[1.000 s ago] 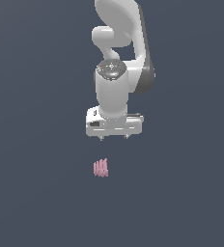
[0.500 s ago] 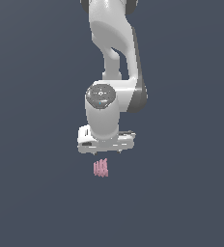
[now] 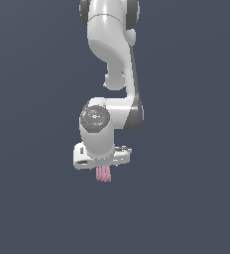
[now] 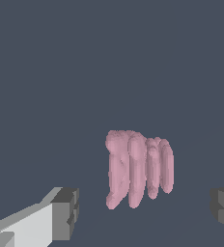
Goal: Pick up the object and move it to a goal position.
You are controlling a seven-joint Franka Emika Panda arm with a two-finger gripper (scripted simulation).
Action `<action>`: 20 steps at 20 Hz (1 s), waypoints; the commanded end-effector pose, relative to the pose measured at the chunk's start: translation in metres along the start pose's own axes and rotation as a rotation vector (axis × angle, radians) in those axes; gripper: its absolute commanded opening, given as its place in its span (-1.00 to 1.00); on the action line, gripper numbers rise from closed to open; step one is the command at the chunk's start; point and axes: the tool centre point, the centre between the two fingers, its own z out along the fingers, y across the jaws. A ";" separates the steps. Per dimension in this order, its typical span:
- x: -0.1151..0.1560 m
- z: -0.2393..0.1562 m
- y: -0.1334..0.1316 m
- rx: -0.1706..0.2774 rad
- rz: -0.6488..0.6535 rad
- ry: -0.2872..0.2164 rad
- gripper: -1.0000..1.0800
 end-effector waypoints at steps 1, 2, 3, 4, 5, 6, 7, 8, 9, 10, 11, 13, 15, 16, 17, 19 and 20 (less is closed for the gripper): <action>0.003 0.005 0.004 -0.002 -0.006 -0.001 0.92; 0.004 0.006 0.005 -0.002 -0.007 -0.002 0.92; 0.004 0.007 0.006 -0.003 -0.009 -0.002 0.92; 0.005 0.008 0.006 -0.003 -0.009 -0.002 0.92; 0.005 0.008 0.006 -0.003 -0.010 -0.003 0.92; 0.005 0.008 0.007 -0.003 -0.010 -0.003 0.92; 0.004 0.008 0.006 -0.003 -0.008 -0.003 0.92; 0.004 0.008 0.006 -0.003 -0.008 -0.003 0.92; 0.004 0.010 0.006 -0.003 -0.008 -0.003 0.92; 0.004 0.012 0.006 -0.003 -0.008 -0.003 0.92; 0.004 0.014 0.006 -0.003 -0.008 -0.003 0.92; 0.004 0.022 0.006 -0.003 -0.009 -0.003 0.92; 0.004 0.034 0.006 -0.003 -0.009 -0.003 0.92; 0.004 0.040 0.006 -0.003 -0.009 -0.003 0.92; 0.003 0.046 0.006 -0.003 -0.009 -0.003 0.92; 0.003 0.054 0.006 -0.003 -0.010 -0.003 0.92; 0.003 0.057 0.006 -0.003 -0.010 -0.003 0.92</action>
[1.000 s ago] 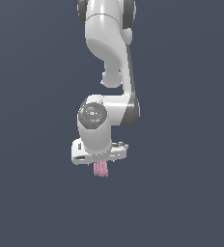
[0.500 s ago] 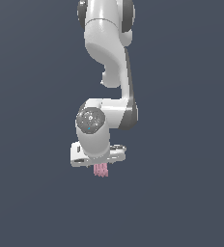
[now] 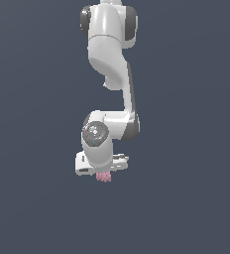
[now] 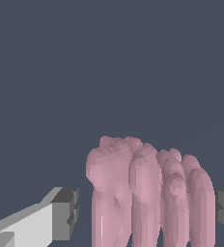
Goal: Pick up the object and move it to a goal position.
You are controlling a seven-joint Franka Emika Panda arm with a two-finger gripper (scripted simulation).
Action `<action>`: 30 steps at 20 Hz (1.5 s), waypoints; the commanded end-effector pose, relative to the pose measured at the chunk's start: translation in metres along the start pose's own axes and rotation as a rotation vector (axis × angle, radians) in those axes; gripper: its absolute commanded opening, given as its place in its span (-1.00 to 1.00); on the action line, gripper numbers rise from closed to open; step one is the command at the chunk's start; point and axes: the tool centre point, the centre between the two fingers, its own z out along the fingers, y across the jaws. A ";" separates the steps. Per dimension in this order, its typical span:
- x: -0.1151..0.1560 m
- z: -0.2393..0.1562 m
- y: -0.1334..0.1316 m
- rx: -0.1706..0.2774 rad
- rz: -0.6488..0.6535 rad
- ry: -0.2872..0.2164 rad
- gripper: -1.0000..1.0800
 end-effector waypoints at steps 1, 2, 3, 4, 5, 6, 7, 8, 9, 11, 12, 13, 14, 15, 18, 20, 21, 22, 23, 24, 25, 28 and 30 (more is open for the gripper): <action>0.000 0.007 0.000 0.000 0.000 0.001 0.92; 0.001 0.009 0.000 0.000 0.000 0.001 0.92; 0.001 0.009 0.000 0.000 0.000 0.001 0.92; 0.001 0.008 0.000 0.000 0.000 0.001 0.92; 0.002 0.007 0.000 0.000 0.000 0.001 0.92; 0.002 0.007 0.000 0.000 0.000 0.001 0.92; 0.002 0.007 0.000 0.000 0.000 0.001 -1.00; 0.002 0.007 0.000 0.000 0.000 0.001 -1.00; 0.002 0.007 0.000 0.000 0.000 0.001 -1.00; 0.002 0.007 0.000 0.000 0.000 0.001 -1.00; 0.002 0.007 0.000 0.000 0.000 0.001 -1.00; 0.002 0.007 0.000 0.000 0.000 0.001 -1.00; 0.002 0.007 0.000 0.000 0.000 0.001 -1.00; 0.002 0.007 0.000 0.000 0.000 0.001 -1.00; 0.002 0.007 0.000 0.000 0.000 0.001 -1.00; 0.001 0.007 -0.001 0.000 0.000 0.001 -1.00; 0.001 0.007 -0.003 0.000 0.000 0.001 -1.00; 0.000 0.007 -0.005 0.000 0.000 0.001 -1.00; -0.001 0.007 -0.007 0.000 0.000 0.001 -1.00; -0.002 0.007 -0.010 0.000 0.000 0.001 -1.00; -0.003 0.007 -0.013 0.000 0.000 0.001 -1.00; -0.007 0.006 -0.026 0.000 0.000 0.001 -1.00; -0.011 0.006 -0.037 0.000 0.000 0.001 -1.00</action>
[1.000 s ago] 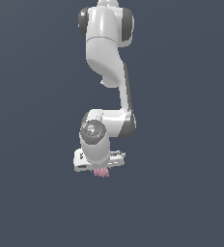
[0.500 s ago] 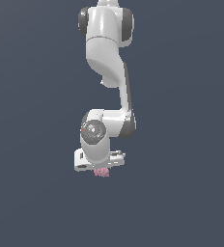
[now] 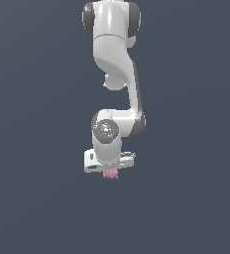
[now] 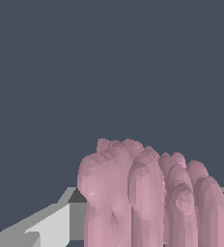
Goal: Pick up the object and move it to a goal position.
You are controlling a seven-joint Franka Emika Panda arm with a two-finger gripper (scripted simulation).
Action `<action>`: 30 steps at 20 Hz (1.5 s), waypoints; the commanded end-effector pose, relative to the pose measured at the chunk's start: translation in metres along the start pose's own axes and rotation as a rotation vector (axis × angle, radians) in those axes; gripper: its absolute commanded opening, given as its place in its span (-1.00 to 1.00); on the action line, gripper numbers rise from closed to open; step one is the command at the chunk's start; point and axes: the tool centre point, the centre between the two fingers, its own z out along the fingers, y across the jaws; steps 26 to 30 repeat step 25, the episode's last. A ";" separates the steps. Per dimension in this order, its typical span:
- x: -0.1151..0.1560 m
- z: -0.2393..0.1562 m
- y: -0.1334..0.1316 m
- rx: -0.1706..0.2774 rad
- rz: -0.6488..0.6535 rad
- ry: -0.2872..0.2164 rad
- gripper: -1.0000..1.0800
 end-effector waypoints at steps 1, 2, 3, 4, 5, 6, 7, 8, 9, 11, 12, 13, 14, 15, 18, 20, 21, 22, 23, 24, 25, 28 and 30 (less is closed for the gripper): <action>-0.005 0.000 -0.016 0.000 -0.001 0.000 -1.00; -0.007 -0.001 -0.023 0.000 -0.001 0.000 -1.00; -0.010 -0.001 -0.032 0.000 -0.001 0.000 -1.00; -0.013 -0.001 -0.041 0.000 -0.001 0.000 -1.00; -0.017 -0.001 -0.051 0.000 -0.001 0.000 -1.00; -0.020 -0.001 -0.061 0.000 -0.001 0.000 -1.00; -0.023 -0.001 -0.071 0.000 -0.001 0.000 -1.00; -0.026 -0.002 -0.081 0.000 -0.001 0.000 -1.00; -0.029 -0.002 -0.091 0.000 -0.001 0.000 -1.00; -0.035 -0.002 -0.110 0.000 -0.001 0.000 -1.00; -0.038 -0.002 -0.119 0.000 -0.001 0.000 -1.00; -0.041 -0.002 -0.128 0.000 -0.001 0.000 -1.00; -0.043 -0.002 -0.136 0.000 -0.001 0.000 -1.00; -0.046 -0.003 -0.144 0.000 -0.001 0.000 -1.00; -0.051 -0.003 -0.164 0.000 -0.001 0.000 -1.00; -0.053 -0.003 -0.173 0.000 -0.001 0.000 -1.00; -0.054 -0.003 -0.177 0.000 -0.001 0.000 -1.00; -0.055 -0.003 -0.180 0.000 -0.001 0.000 -1.00; -0.055 -0.003 -0.181 0.000 -0.001 0.000 -1.00; -0.055 -0.003 -0.183 0.000 -0.001 0.000 -1.00; -0.055 -0.003 -0.183 0.000 -0.001 0.000 -1.00; -0.055 -0.003 -0.183 0.000 -0.001 0.000 -1.00; -0.055 -0.003 -0.183 0.000 -0.001 0.000 -1.00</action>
